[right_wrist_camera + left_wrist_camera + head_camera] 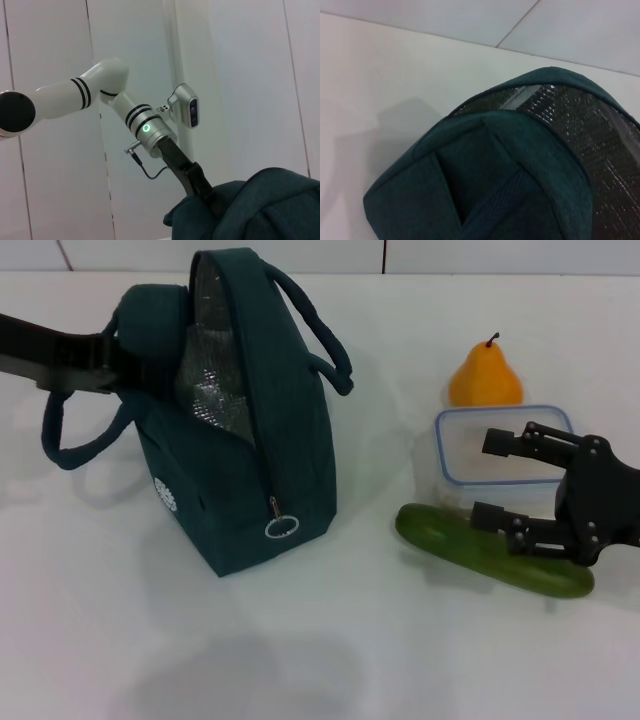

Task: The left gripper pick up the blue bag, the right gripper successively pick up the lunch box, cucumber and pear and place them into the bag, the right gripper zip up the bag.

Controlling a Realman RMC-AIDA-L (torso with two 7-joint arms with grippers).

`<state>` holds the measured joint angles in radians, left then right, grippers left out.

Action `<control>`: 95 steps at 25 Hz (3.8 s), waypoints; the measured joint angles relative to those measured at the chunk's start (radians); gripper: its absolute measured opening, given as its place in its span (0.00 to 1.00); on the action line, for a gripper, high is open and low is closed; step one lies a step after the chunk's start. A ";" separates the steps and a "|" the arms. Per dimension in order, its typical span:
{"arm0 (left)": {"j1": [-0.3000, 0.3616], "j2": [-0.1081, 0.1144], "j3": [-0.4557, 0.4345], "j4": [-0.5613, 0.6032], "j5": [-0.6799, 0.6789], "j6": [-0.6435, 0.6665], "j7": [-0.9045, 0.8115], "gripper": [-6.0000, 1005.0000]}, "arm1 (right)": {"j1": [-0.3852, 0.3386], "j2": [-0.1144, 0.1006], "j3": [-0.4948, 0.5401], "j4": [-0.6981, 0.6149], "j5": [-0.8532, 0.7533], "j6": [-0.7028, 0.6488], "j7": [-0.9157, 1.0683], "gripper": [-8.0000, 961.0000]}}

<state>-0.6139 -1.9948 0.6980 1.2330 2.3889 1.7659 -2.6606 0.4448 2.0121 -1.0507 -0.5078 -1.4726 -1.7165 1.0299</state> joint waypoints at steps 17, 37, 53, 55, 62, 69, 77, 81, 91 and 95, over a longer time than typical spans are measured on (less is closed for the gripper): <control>0.025 -0.029 0.191 0.261 -0.010 0.068 -0.160 0.08 | 0.072 0.013 -0.012 0.062 0.118 0.099 -0.010 0.83; 0.013 -0.090 0.304 0.364 -0.062 0.065 -0.249 0.06 | 0.257 0.015 -0.132 0.120 0.223 0.226 -0.058 0.83; 0.023 -0.090 0.308 0.367 -0.144 0.049 -0.259 0.06 | 0.199 0.016 -0.342 0.134 0.276 0.462 -0.053 0.83; 0.023 -0.087 0.304 0.367 -0.151 0.047 -0.257 0.06 | 0.199 0.016 -0.345 0.134 0.276 0.480 -0.046 0.83; 0.037 -0.081 0.261 0.370 -0.159 0.045 -0.250 0.06 | 0.196 0.016 -0.351 0.130 0.276 0.512 -0.022 0.83; 0.048 -0.084 0.265 0.369 -0.160 0.045 -0.237 0.06 | 0.124 0.010 -0.344 0.071 0.373 0.401 -0.049 0.83; 0.060 -0.085 0.263 0.369 -0.160 0.046 -0.236 0.06 | 0.001 -0.002 -0.237 0.042 0.426 0.350 -0.034 0.83; 0.061 -0.084 0.265 0.367 -0.160 0.046 -0.235 0.06 | -0.057 -0.005 -0.116 0.053 0.428 0.317 -0.002 0.83; 0.063 -0.085 0.262 0.366 -0.160 0.048 -0.228 0.06 | -0.060 -0.038 0.032 0.207 0.423 0.387 0.175 0.83; 0.063 -0.084 0.264 0.363 -0.160 0.050 -0.229 0.06 | -0.066 -0.064 0.029 0.229 0.420 0.435 0.297 0.83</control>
<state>-0.5506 -2.0792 0.9619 1.5963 2.2289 1.8163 -2.8896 0.3786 1.9484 -1.0215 -0.2784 -1.0530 -1.2818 1.3271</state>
